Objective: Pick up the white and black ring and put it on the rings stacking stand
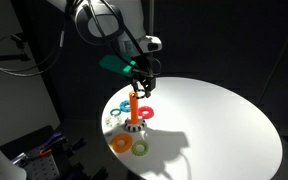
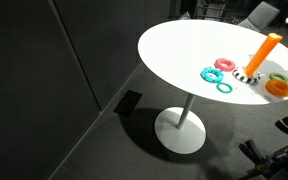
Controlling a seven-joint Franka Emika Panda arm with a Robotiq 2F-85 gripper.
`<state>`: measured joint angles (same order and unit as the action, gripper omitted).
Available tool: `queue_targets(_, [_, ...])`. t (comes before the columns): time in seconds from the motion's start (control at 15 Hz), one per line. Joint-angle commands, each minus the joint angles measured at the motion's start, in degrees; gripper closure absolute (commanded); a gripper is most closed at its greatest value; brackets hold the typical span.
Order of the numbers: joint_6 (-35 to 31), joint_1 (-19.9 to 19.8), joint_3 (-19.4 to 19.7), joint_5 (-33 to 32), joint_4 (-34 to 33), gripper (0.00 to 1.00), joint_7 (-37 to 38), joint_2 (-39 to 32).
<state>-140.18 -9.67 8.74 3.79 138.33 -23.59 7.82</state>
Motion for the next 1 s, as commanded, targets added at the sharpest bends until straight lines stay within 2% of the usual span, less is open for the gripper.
queue_targets(0.0, [3.5,1.7,0.6,0.7,-1.8,0.59,-0.5,0.5])
queue_targets(0.53, [5.0,4.4,-0.2,0.4,-1.7,0.59,-0.3,-0.1])
queue_targets(0.93, [4.6,4.9,-0.8,-1.0,-1.3,0.59,0.8,-0.5])
